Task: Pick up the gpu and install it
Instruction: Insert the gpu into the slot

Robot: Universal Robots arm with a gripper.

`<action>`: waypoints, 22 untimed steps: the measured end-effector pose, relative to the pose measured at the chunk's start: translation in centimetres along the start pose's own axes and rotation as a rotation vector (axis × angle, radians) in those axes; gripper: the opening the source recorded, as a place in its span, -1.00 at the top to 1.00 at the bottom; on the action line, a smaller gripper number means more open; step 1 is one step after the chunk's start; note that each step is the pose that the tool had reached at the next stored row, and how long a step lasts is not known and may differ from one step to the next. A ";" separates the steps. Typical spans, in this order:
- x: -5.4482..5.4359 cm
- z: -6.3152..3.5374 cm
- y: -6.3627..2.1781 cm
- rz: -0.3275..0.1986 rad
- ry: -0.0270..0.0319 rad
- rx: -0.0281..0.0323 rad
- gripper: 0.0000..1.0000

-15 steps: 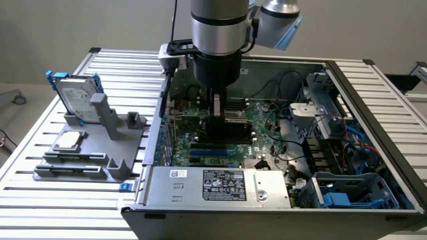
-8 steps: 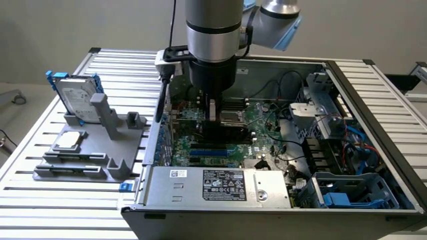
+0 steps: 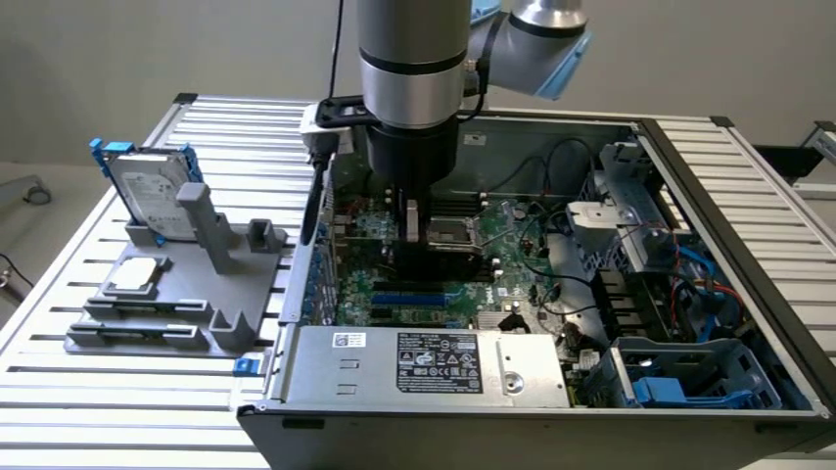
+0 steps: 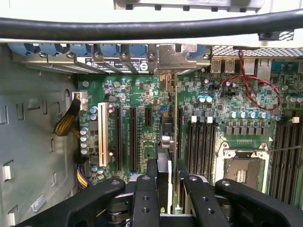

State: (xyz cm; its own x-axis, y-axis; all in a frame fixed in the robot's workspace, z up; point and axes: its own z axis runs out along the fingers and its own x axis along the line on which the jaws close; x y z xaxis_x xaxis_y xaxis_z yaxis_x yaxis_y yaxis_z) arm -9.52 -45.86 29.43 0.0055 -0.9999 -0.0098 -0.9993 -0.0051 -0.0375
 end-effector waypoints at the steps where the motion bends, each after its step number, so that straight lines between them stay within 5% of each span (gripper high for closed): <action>1: 0.0 0.00 0.00 0.000 0.0000 0.0000 0.47; 22: 0.5 1.32 0.22 0.000 -0.0056 0.0014 0.47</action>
State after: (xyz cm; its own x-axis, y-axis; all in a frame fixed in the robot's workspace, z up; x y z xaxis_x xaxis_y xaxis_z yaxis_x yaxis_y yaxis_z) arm -9.70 -46.34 28.09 0.0053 -0.9999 -0.0153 -0.9992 -0.0047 -0.0389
